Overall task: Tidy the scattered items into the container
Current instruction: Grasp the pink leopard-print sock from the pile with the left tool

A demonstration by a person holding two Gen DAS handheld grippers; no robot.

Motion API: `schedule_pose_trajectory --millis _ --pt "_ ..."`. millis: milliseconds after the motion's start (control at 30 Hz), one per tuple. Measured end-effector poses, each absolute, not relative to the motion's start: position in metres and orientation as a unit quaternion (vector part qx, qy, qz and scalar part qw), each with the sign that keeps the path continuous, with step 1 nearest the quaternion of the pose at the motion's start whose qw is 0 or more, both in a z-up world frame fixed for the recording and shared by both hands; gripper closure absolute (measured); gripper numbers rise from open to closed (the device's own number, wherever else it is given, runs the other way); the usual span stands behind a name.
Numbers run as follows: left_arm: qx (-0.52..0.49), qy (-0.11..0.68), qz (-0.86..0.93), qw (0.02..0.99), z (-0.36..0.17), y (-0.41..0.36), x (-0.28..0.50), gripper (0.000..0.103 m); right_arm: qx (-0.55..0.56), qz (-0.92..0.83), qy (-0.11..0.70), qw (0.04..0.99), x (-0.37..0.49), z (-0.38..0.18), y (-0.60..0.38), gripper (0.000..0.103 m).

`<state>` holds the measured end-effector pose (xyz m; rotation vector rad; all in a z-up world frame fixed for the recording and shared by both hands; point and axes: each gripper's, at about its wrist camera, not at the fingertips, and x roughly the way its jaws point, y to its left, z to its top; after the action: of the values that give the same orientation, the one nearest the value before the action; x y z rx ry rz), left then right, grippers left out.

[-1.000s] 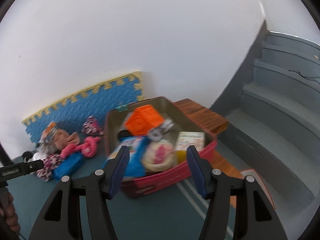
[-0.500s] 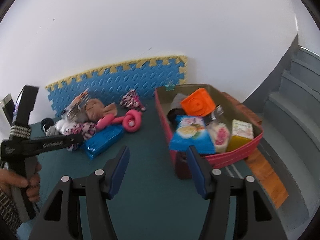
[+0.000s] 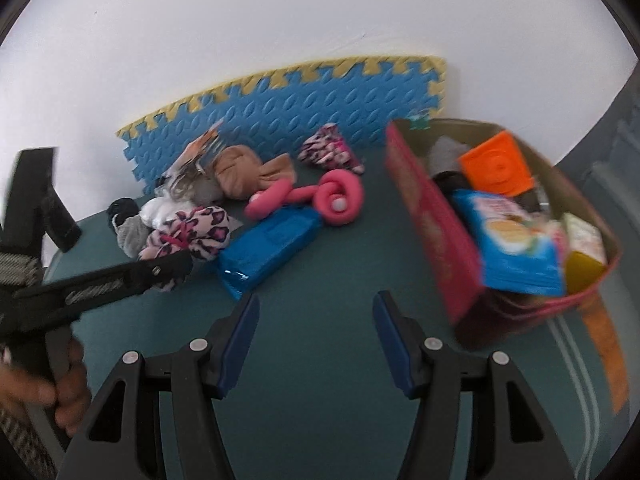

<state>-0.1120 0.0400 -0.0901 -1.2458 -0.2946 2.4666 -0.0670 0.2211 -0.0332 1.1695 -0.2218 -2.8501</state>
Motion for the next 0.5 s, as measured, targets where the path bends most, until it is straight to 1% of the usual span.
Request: schedule_pose_trajectory --millis 200,400,500 --pt "-0.429 -0.124 0.879 0.165 -0.079 0.009 -0.086 0.062 0.397 -0.911 -0.092 0.062 -0.099 -0.034 0.195 0.04" --pt "-0.433 -0.141 0.878 0.149 -0.082 -0.011 -0.075 0.062 0.423 -0.9 -0.093 0.047 -0.134 -0.048 0.175 0.04" --pt "-0.435 -0.148 0.877 0.143 -0.084 -0.02 -0.07 0.062 0.435 -0.895 -0.095 0.038 -0.146 -0.056 0.17 0.035"
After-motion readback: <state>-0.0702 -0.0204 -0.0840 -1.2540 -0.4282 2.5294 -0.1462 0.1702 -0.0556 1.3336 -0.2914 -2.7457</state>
